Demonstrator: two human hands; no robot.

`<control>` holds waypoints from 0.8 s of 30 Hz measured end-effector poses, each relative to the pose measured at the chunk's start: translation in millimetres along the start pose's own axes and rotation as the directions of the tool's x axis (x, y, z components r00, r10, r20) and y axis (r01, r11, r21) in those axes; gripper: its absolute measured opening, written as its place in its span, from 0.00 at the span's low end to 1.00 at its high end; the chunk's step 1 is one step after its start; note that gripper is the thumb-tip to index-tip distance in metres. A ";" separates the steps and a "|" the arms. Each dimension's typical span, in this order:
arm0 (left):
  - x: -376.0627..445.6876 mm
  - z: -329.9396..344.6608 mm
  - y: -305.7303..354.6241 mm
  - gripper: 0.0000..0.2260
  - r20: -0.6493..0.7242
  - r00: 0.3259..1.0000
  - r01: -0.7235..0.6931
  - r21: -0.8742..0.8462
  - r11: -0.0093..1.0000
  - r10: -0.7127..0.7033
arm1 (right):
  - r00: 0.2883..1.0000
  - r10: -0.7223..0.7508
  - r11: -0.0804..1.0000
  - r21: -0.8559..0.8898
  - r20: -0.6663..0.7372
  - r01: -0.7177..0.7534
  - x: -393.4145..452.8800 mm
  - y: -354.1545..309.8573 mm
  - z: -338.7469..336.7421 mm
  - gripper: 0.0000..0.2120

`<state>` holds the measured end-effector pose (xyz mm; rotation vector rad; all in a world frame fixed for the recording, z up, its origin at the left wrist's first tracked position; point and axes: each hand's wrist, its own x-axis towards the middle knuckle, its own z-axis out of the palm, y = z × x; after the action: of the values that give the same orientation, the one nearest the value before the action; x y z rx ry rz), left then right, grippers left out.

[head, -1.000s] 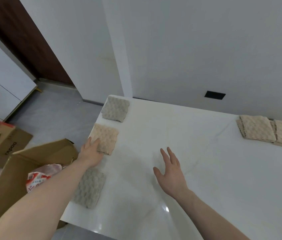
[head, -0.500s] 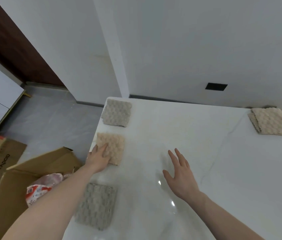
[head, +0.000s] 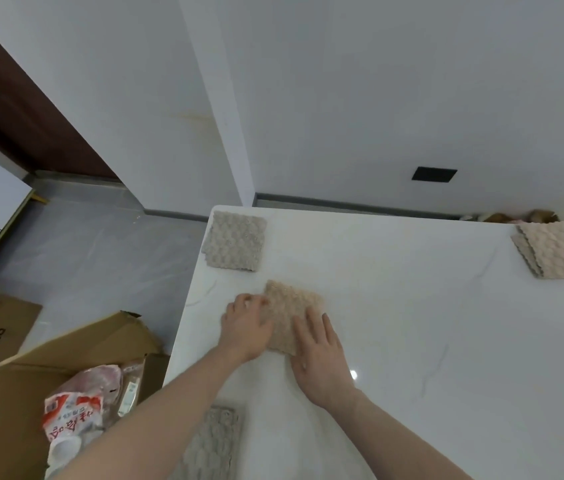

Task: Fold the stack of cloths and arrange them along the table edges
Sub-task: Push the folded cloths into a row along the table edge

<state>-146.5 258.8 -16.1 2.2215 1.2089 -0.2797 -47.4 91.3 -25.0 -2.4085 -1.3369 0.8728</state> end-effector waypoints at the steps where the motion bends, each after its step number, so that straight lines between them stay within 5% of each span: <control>1: 9.8 -8.1 -5.7 0.21 -0.095 0.995 0.014 0.010 1.000 -0.013 | 1.000 -0.003 1.000 -0.013 0.026 0.003 4.6 -3.0 4.2 0.36; 4: 47.0 -33.9 -26.4 0.30 -0.180 0.984 0.004 0.111 0.994 0.016 | 0.998 0.003 0.998 -0.063 0.064 0.001 19.5 -7.0 15.2 0.36; 10: 117.3 -50.6 -46.8 0.35 -0.004 0.993 -0.109 0.370 0.923 0.119 | 1.000 -0.011 0.987 -0.158 -0.007 0.010 53.2 6.8 19.1 0.37; 24: 186.8 -47.2 -34.4 0.34 -0.002 0.998 -0.064 0.232 0.971 0.066 | 0.990 -0.016 0.975 -0.220 -0.140 -0.015 156.8 24.2 -31.2 0.36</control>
<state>-73.4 430.7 -74.3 2.4600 1.1562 -0.4022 50.8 211.0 -71.7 -2.5784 -1.4474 0.5668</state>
